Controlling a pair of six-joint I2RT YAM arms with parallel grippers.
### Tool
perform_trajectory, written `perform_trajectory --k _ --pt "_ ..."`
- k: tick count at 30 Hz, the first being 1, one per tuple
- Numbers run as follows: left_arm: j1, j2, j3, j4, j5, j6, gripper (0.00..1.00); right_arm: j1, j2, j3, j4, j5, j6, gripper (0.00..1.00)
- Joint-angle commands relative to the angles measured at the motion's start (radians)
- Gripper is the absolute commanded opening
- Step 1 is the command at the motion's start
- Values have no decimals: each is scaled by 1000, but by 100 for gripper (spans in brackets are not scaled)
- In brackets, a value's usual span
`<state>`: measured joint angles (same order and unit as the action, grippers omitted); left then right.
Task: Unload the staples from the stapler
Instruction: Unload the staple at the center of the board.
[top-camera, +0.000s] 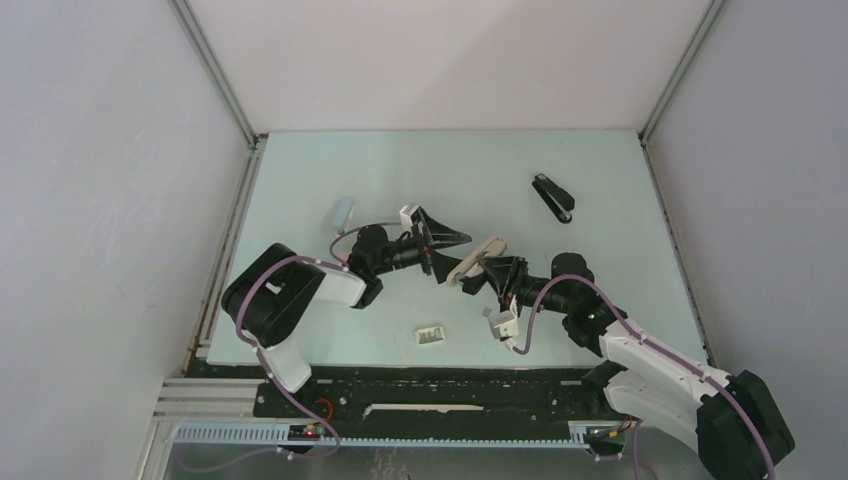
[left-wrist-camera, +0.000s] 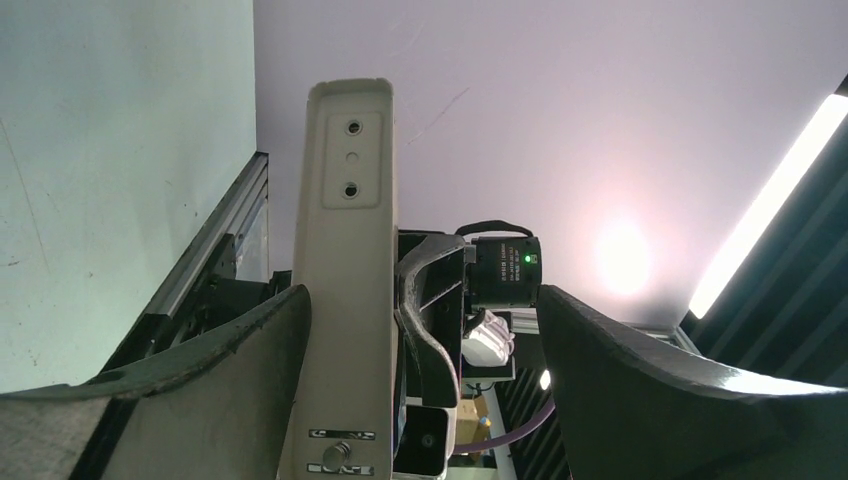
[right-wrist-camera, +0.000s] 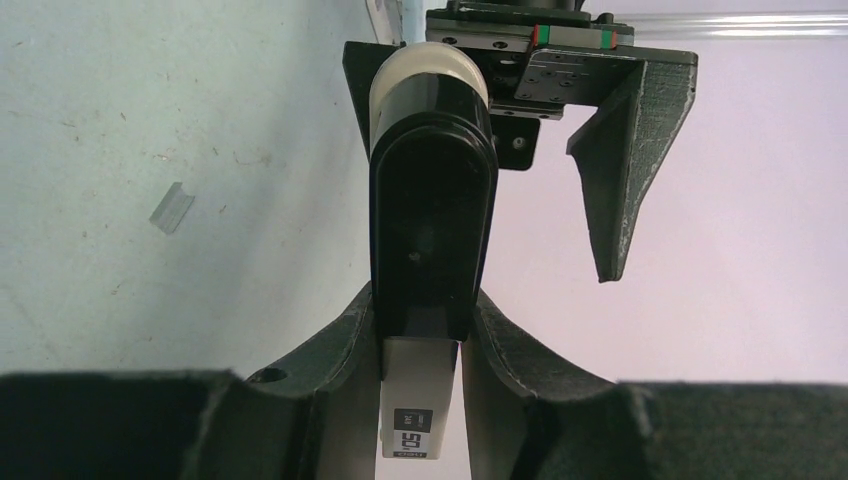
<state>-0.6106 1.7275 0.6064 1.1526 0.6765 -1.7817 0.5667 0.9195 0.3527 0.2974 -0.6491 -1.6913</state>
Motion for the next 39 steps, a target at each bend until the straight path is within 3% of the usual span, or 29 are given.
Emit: perform_trajectory --k 1,11,30,39 --pt "6 28 10 43 23 3 88 11 -46 18 209 -23 9 0" --pt "44 27 -22 -3 37 56 88 16 -41 -1 328 -21 57 0" --pt "3 -41 -24 -9 60 55 87 29 33 31 207 0 -7 0" --pt "-8 -43 -36 36 50 27 64 30 46 32 199 22 -2 0"
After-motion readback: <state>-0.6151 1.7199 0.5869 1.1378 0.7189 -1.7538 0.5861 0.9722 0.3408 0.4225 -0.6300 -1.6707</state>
